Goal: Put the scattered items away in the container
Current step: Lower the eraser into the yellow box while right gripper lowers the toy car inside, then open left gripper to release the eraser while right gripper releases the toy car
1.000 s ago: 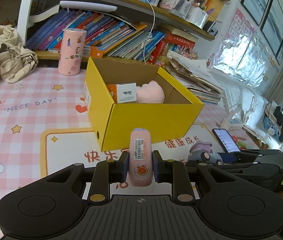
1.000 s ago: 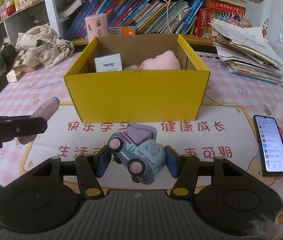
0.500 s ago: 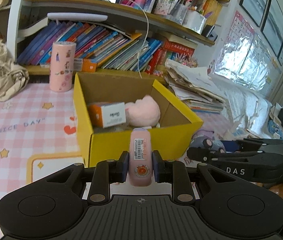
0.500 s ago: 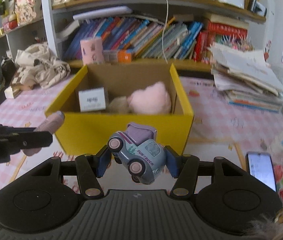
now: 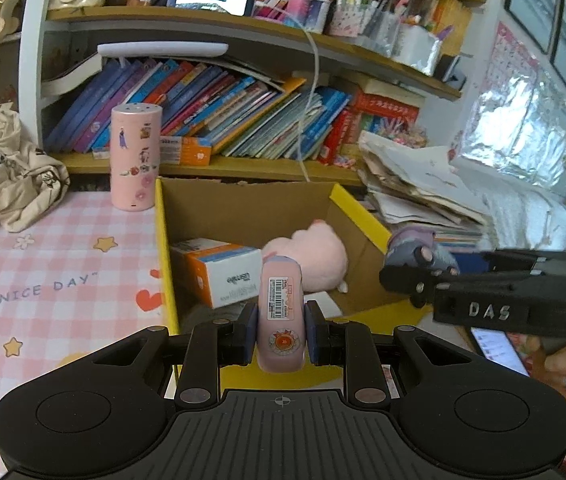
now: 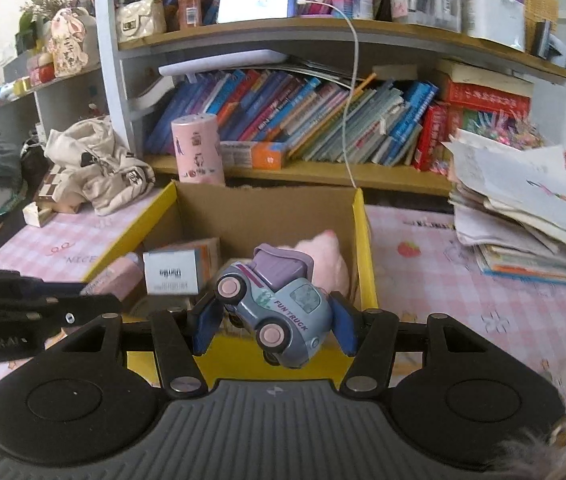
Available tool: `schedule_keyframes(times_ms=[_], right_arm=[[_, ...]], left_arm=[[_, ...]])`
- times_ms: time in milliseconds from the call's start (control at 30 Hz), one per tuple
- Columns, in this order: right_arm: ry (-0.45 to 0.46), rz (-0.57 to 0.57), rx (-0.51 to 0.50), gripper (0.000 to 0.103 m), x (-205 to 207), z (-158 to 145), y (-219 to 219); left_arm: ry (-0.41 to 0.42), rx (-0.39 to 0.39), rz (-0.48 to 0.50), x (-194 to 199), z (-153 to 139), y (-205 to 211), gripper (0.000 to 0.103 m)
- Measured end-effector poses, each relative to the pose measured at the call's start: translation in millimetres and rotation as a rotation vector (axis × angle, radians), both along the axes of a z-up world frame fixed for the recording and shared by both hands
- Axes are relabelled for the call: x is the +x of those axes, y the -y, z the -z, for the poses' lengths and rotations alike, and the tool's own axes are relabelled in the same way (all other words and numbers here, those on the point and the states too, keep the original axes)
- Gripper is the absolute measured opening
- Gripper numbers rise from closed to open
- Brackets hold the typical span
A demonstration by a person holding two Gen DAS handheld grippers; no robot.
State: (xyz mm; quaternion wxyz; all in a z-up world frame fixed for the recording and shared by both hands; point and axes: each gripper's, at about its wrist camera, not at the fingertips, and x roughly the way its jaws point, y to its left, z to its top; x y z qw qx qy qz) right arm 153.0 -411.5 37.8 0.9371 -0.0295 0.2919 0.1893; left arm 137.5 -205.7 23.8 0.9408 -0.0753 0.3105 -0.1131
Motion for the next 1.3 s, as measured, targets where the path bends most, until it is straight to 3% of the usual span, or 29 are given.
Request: schedule_keyframes(times_ms=[200, 433, 833, 1200, 1300], right_arm=[[-0.010, -0.057, 0.002, 0.055, 34, 2, -4], [-0.080, -0.145, -0.072, 0.055, 75, 20, -22], [-0.204, -0.226, -0.182, 0.055, 102, 54, -41], [-0.232, -0.233, -0.158, 0.055, 104, 58, -41], [-0.234, -0.227, -0.141, 0.055, 104, 57, -40]], left_arm=[[-0.020, 0.014, -0.010, 18, 0, 4, 0.023], [-0.053, 0.079, -0.029, 37, 6, 9, 0.023], [-0.120, 0.126, 0.012, 54, 22, 15, 0.023], [-0.121, 0.114, 0.004, 53, 23, 15, 0.026], [-0.099, 0.105, -0.014, 49, 20, 14, 0.042]])
